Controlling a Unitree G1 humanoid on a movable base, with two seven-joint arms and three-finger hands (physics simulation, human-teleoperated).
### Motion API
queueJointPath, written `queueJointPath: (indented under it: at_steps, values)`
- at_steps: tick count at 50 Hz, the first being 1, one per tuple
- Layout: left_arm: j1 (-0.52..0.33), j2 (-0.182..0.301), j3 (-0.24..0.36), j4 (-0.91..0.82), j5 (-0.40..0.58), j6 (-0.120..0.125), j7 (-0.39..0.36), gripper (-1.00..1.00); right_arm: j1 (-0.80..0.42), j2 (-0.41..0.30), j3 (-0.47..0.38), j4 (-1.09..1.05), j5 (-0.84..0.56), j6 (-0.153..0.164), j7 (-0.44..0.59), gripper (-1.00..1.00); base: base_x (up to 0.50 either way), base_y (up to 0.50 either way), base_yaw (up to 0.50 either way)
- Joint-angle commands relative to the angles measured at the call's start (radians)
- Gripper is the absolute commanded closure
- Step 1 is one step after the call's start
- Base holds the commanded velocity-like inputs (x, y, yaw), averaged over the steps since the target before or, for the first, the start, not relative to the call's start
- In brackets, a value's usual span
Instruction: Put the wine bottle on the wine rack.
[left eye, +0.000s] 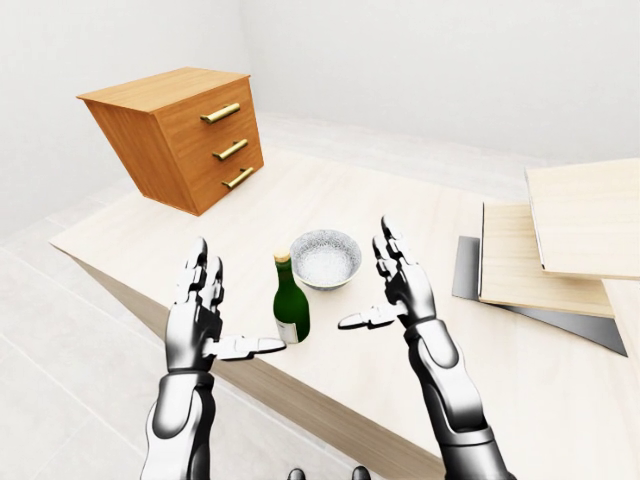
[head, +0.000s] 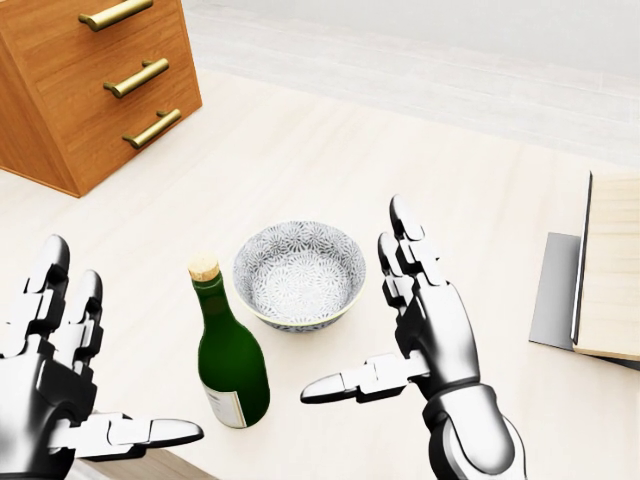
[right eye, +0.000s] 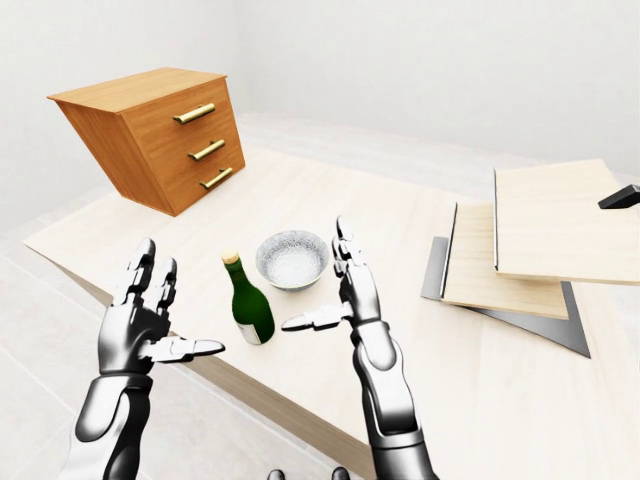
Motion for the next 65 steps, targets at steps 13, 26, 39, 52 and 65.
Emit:
queueJointPath:
  at_steps: [13,26,39,52,65]
  values:
    - [0.008,0.005,0.060,0.038,-0.022,0.000,-0.023,-1.00,-0.128,0.049,0.031,0.152,-0.019,0.000,-0.011,-1.00,0.00,0.00,0.00]
    - [0.009,0.010,0.112,0.072,-0.044,0.000,-0.048,-1.00,-0.237,0.082,0.038,0.289,-0.028,0.000,-0.017,-1.00,0.00,0.00,0.00]
    - [0.006,0.015,0.165,0.091,-0.068,0.000,-0.065,-1.00,-0.311,0.101,0.029,0.411,-0.034,-0.027,-0.017,-1.00,0.00,0.00,0.00]
    - [-0.007,0.019,0.194,0.115,-0.076,0.000,-0.073,-1.00,-0.364,0.127,0.037,0.492,-0.038,-0.049,-0.006,-1.00,0.00,0.00,0.00]
    - [-0.021,0.021,0.181,0.164,-0.071,0.000,-0.066,-1.00,-0.408,0.152,0.050,0.540,-0.056,-0.037,0.010,-1.00,0.00,0.00,0.00]
